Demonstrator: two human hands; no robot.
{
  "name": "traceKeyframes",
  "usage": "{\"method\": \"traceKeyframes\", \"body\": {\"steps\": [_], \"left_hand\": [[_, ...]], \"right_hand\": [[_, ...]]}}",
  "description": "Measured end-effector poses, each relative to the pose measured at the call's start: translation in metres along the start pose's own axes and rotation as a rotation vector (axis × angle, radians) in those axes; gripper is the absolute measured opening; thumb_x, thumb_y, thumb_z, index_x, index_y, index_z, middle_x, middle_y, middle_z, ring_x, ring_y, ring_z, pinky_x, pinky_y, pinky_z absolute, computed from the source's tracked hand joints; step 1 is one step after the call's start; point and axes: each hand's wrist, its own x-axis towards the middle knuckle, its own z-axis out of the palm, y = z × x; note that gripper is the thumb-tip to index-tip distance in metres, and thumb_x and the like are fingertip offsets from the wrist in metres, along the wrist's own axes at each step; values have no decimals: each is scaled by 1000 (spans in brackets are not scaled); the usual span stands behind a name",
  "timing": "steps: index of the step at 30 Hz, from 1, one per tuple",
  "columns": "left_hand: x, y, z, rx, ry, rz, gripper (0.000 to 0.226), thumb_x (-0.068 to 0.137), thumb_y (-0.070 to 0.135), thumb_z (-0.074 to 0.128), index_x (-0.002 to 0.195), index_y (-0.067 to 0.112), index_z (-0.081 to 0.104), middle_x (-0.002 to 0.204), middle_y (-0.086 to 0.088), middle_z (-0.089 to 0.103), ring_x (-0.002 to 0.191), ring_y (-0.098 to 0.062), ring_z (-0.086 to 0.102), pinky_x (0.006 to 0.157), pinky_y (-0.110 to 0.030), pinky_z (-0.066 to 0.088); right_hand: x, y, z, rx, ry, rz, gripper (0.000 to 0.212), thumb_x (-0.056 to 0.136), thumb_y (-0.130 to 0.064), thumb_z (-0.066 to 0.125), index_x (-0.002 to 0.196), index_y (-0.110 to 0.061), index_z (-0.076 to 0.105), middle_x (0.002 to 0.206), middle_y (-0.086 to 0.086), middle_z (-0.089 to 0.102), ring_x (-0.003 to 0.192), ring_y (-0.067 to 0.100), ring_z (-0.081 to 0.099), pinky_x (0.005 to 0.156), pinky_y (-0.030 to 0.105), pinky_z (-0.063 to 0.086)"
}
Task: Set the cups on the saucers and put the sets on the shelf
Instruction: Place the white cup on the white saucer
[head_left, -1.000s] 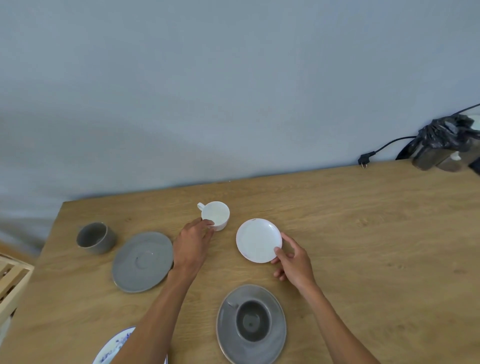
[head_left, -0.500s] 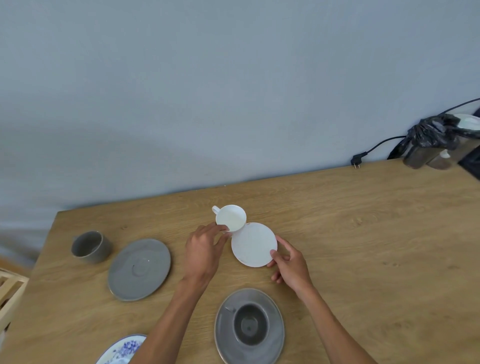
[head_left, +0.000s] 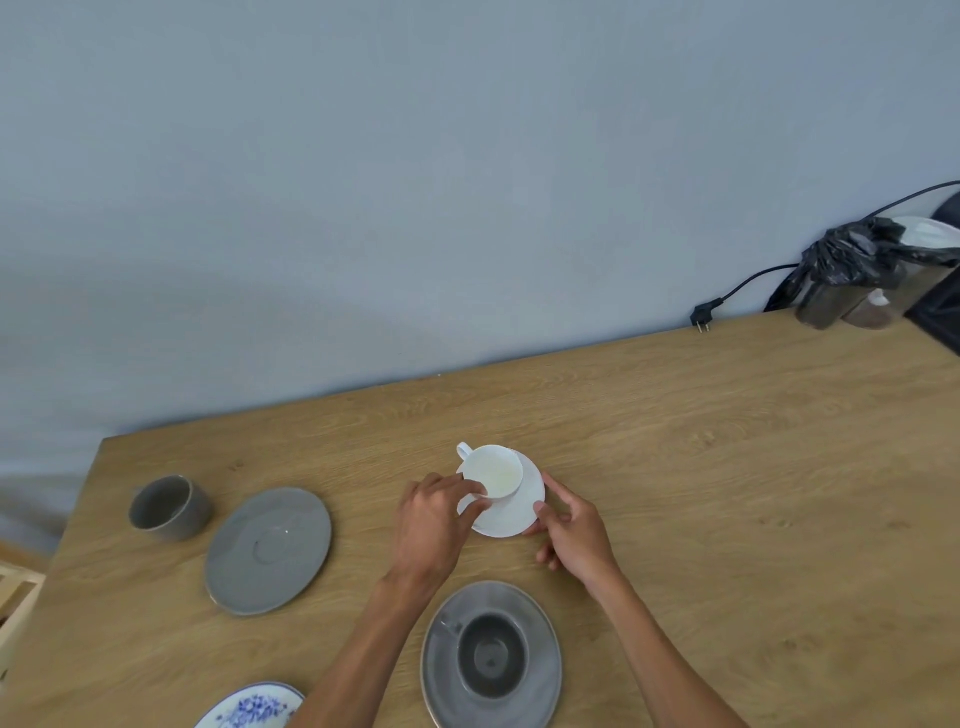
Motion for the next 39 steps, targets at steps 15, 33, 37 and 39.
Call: {"method": "traceKeyframes", "body": {"steps": [15, 33, 37, 39], "left_hand": [[2, 6, 6, -71, -84, -46, 16, 83, 37, 71, 99, 30, 73, 114, 10, 68, 108, -12, 58, 82, -32, 50], [2, 2, 3, -49, -101, -110, 18, 86, 40, 65, 103, 34, 67, 124, 10, 62, 116, -11, 54, 82, -32, 51], [0, 6, -2, -62, -122, -126, 29, 86, 34, 66, 115, 34, 60, 124, 10, 61, 114, -12, 53, 79, -29, 48], [-2, 7, -8, -71, -101, -125, 42, 85, 27, 67, 125, 33, 54, 129, 9, 57, 115, -13, 52, 82, -30, 49]], "right_hand": [[0, -2, -1, 0, -33, 8, 52, 100, -18, 56, 147, -37, 43, 81, 4, 79, 47, 17, 63, 42, 28, 49], [-2, -3, 0, -30, -9, -13, 49, 100, -21, 57, 142, -42, 47, 82, -3, 79, 39, 12, 52, 38, 26, 45], [-4, -4, -5, 2, -21, -31, 43, 99, -20, 58, 139, -36, 53, 77, 11, 75, 37, 17, 53, 37, 27, 45], [-7, -3, -9, 3, -23, -32, 41, 99, -20, 58, 138, -33, 54, 79, 17, 73, 37, 18, 53, 36, 26, 44]]}}
